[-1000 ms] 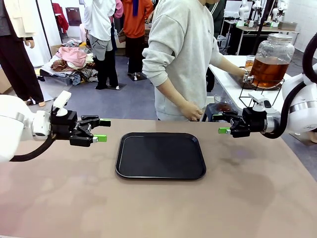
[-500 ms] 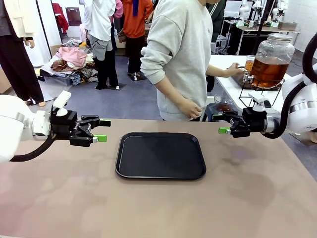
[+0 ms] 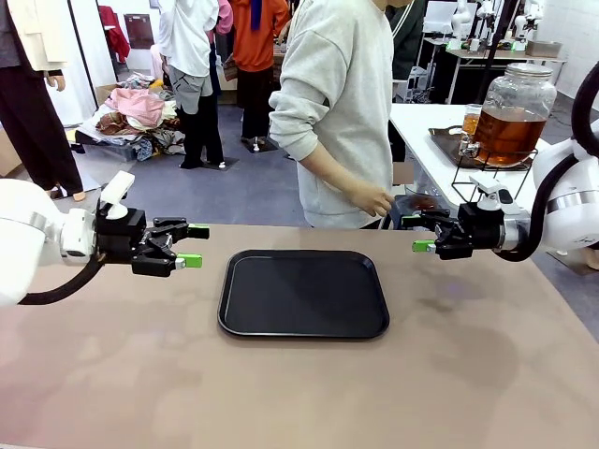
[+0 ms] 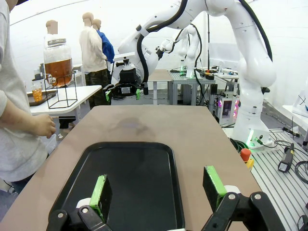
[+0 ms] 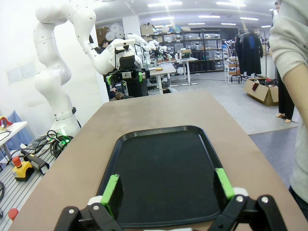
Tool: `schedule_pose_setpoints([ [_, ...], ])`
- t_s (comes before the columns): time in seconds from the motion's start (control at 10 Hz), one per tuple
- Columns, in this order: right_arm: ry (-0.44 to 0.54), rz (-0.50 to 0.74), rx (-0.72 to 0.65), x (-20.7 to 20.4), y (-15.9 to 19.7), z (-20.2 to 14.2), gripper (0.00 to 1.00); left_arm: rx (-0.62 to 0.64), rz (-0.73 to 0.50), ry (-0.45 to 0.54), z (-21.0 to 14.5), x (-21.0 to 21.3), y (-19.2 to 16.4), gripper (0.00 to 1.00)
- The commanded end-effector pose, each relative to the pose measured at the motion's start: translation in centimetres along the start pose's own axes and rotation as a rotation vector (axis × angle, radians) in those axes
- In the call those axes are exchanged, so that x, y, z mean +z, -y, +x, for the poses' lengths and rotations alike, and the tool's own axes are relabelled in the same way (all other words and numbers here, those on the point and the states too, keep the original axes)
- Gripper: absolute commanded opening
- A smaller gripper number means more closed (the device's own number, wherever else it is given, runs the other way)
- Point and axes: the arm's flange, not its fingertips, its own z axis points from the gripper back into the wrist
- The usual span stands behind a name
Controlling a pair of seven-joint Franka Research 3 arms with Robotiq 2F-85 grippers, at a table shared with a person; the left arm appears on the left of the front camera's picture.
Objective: Pour the drink into the iced cup.
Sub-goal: Open the gripper to release the iced cup you were holding.
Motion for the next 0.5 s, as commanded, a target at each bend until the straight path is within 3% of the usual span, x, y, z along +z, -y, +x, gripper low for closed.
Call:
schedule_pose_setpoints([
  [0.0,-0.001,0.002,0.008,-0.06,0.16,0.33,1.0,-0.004,-0.001,0.003,0.21,-0.14,0.05,1.0],
  [0.4,-0.001,0.002,0.008,-0.06,0.16,0.33,1.0,-0.004,-0.001,0.003,0.21,-0.14,0.05,1.0],
])
